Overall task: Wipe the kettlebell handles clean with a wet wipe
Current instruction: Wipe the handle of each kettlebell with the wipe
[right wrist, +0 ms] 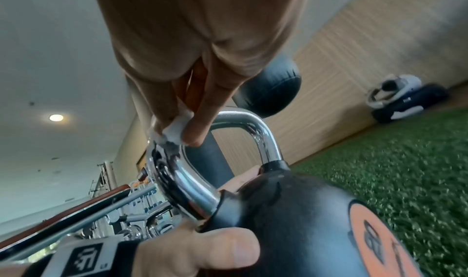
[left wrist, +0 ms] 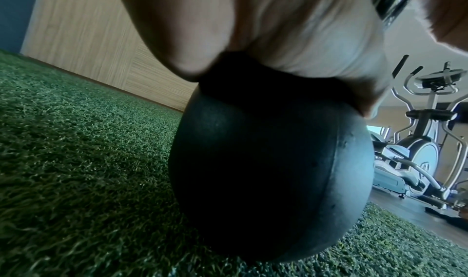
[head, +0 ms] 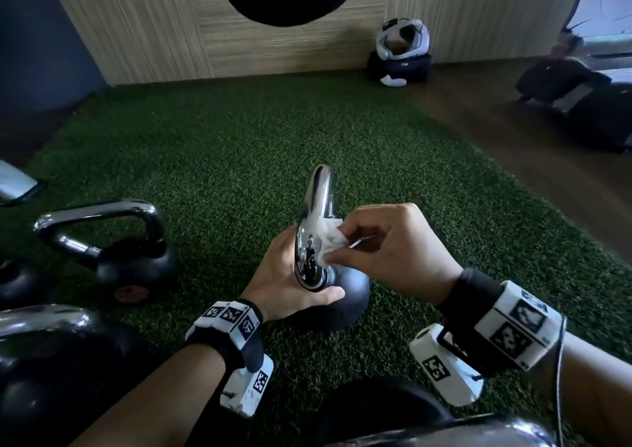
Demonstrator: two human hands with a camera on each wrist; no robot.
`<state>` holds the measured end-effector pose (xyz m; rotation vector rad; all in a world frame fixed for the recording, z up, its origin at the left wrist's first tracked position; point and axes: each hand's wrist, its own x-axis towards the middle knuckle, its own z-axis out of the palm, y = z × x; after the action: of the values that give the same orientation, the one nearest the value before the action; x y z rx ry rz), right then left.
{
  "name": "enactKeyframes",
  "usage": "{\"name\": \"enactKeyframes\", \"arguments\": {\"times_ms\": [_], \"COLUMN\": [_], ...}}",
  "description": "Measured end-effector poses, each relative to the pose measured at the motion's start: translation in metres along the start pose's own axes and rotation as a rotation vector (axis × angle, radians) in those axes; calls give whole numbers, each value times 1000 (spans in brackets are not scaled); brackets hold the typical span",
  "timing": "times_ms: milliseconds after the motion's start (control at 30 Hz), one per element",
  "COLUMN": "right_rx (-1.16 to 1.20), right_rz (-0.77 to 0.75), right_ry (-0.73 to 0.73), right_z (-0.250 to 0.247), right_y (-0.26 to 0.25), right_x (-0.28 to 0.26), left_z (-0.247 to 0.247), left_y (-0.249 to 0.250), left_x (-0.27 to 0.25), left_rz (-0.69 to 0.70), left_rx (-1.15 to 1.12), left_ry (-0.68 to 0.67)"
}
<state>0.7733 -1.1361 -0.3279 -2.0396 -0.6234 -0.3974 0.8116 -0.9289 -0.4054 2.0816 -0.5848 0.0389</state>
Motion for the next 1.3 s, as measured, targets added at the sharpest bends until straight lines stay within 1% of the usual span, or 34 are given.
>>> {"name": "enactKeyframes", "arguments": {"times_ms": [67, 167, 267, 433, 600, 700, 767, 867, 933, 1000, 1133, 1267, 1300], "right_rx": [66, 128, 116, 89, -89, -65, -69, -189, -230, -174, 45, 40, 86], "right_rz": [84, 146, 193, 176, 95, 137, 162, 126, 96, 98, 154, 137, 145], "right_ry": [-44, -97, -151, -131, -173, -191, -255, -425, -460, -471, -546, -534, -536], "right_z": [-1, 2, 8, 13, 21, 16, 13, 19, 21, 19, 13, 18, 18], "right_y": [1, 8, 16, 19, 27, 27, 28, 25, 23, 26, 38, 41, 41], "right_x": [2, 4, -3, -8, -13, -2, 13, 31, 35, 36, 34, 32, 32], "left_z": [1, 2, 2, 3, 4, 5, 6, 8, 8, 9, 10, 12, 12], "left_y": [0, -2, -6, -13, -15, -24, -29, -29, -29, -32, -38, -45, -45], "left_x": [1, 2, 2, 1, 3, 5, 5, 5, 5, 5, 4, 4, 4], "left_rz": [3, 11, 23, -21, -31, -37, -39, 5, 8, -23, -84, -68, -67], "left_rx": [-40, -57, -6, 34, 43, 33, 21, 49, 40, 27, 40, 40, 37], "left_ry": [-9, -9, -23, -23, -10, -30, -22, 3, 16, 16, 35, 7, 13]}}
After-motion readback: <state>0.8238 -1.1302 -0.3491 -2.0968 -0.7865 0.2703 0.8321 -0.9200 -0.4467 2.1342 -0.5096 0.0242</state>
